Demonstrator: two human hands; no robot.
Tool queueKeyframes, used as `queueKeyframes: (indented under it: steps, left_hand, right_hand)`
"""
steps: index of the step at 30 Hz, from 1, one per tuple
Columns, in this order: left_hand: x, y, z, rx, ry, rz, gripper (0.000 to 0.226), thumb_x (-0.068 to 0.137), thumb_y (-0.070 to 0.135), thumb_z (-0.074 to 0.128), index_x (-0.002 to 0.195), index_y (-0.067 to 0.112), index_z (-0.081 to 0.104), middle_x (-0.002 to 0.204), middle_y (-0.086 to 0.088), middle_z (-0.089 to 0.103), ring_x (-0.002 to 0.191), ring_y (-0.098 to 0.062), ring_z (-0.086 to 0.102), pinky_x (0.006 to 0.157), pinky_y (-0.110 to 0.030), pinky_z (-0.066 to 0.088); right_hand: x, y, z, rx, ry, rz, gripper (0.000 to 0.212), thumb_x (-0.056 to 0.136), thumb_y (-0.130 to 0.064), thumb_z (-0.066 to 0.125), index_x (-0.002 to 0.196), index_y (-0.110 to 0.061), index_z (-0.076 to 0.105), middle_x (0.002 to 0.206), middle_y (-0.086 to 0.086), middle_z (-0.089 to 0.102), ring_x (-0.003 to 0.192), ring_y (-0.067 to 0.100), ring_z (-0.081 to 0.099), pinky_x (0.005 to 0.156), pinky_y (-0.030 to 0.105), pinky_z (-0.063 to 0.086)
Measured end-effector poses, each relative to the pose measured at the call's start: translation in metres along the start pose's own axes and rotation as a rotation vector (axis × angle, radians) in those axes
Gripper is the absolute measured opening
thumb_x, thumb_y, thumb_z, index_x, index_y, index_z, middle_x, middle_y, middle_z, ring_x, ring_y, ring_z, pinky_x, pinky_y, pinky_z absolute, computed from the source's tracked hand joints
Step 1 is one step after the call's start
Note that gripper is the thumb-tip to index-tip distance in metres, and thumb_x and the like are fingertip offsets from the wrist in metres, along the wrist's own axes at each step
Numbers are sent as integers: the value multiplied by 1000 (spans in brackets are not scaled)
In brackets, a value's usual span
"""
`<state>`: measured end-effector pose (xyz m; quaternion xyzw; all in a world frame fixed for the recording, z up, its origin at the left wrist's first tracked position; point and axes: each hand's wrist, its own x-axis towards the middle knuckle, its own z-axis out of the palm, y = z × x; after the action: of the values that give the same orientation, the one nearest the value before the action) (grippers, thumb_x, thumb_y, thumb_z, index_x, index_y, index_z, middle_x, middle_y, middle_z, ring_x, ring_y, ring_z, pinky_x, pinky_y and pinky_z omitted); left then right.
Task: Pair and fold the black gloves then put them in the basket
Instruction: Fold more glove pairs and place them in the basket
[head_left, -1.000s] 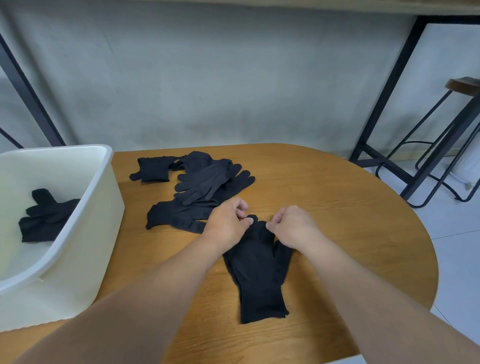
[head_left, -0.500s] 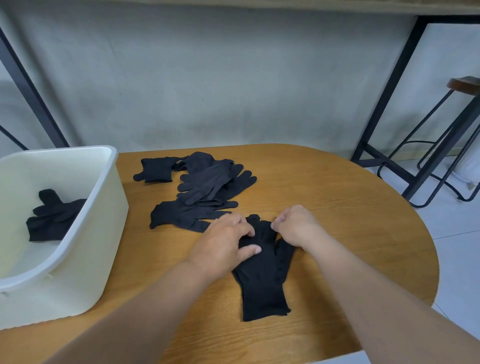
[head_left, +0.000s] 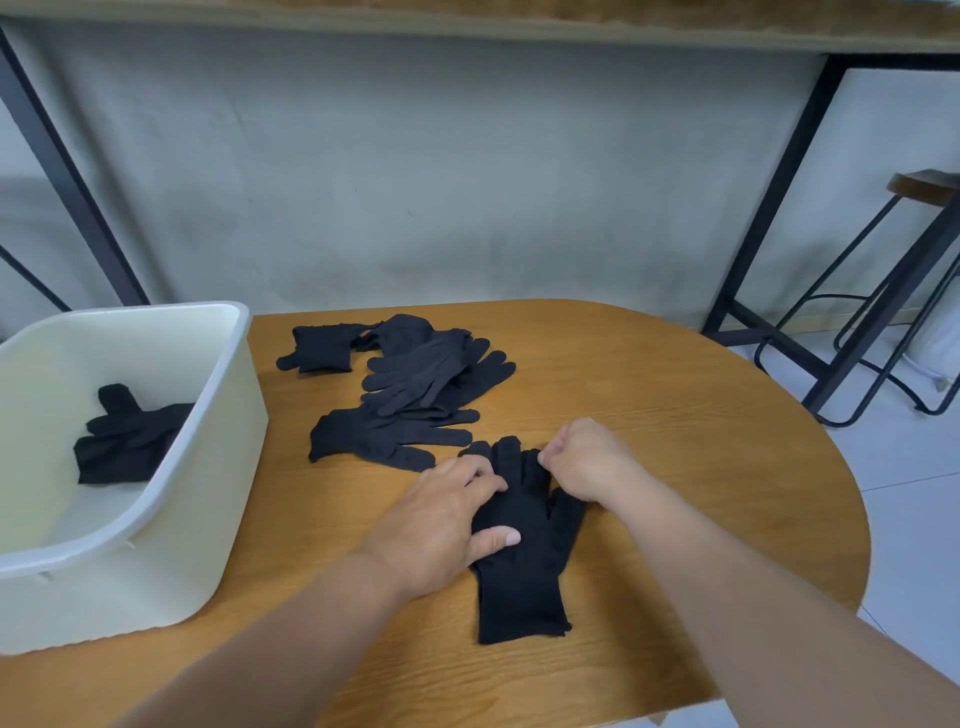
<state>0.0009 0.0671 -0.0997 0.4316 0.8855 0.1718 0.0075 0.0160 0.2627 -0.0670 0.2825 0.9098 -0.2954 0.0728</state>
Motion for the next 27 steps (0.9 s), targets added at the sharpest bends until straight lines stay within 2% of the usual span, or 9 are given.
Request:
queueKeyframes:
  steps: [4,8,10,12,16,19,23,25,27]
  left_hand:
    - [-2,0,1,4,3,-7,65,88,68,42,142,31,39,133,20,33,121,-2,33,105,-19,29]
    - [-4,0,-2,23,-14,-28,71,85,72,41,143,30,38,132,19,32,119,-4,32,105,-21,30]
    - [-8,1,-5,42,5,-37,73,84,74,41,142,30,39,132,18,33,119,-4,32,106,-21,30]
    - [-14,4,-9,30,37,-40,73,83,74,42,142,31,38,135,19,31,123,-4,30,107,-19,27]
    - [-22,17,-13,-3,16,30,74,83,74,42,145,34,35,145,22,26,135,-3,23,108,-16,17]
    - [-26,20,-8,-5,-114,29,76,84,73,42,148,35,30,153,20,19,142,-5,14,114,-22,14]
    - [-27,16,-4,-1,-201,4,79,83,75,41,150,35,28,156,20,12,145,-5,6,118,-27,11]
    - [-28,17,-5,-4,-219,-6,81,82,76,42,150,35,27,156,20,11,145,-5,5,119,-27,12]
    - [-28,19,-7,-7,-234,-15,85,79,77,45,150,34,26,156,20,10,145,-5,5,118,-28,12]
  right_hand:
    - [-3,-4,-5,46,72,-145,23,98,-24,51,91,-13,70,87,6,70,73,21,58,72,34,53]
    - [0,-2,5,-39,57,-160,24,96,-29,56,78,-16,63,74,1,63,69,22,56,66,32,51]
    - [2,0,9,-33,42,-137,23,95,-35,58,76,-21,61,77,-2,63,72,20,58,67,32,50]
    - [1,1,8,12,35,-150,16,95,-37,59,85,-24,61,85,-5,62,80,17,59,68,30,48]
    - [-7,10,-10,195,178,-159,14,98,-33,55,99,-23,64,96,-6,63,90,15,59,68,27,43]
    - [-17,25,-21,210,79,-111,19,91,-40,64,98,-23,66,102,-6,65,97,16,59,81,30,45]
    - [-34,37,-15,205,-148,-77,25,82,-41,75,98,-24,67,100,-8,65,98,13,60,82,27,43]
    - [-37,40,-12,254,-119,-100,13,85,-35,74,87,-23,68,93,-7,66,91,14,61,77,27,45]
    - [-36,41,-12,297,-49,-108,14,88,-33,72,84,-20,71,88,-4,67,86,16,60,74,27,46]
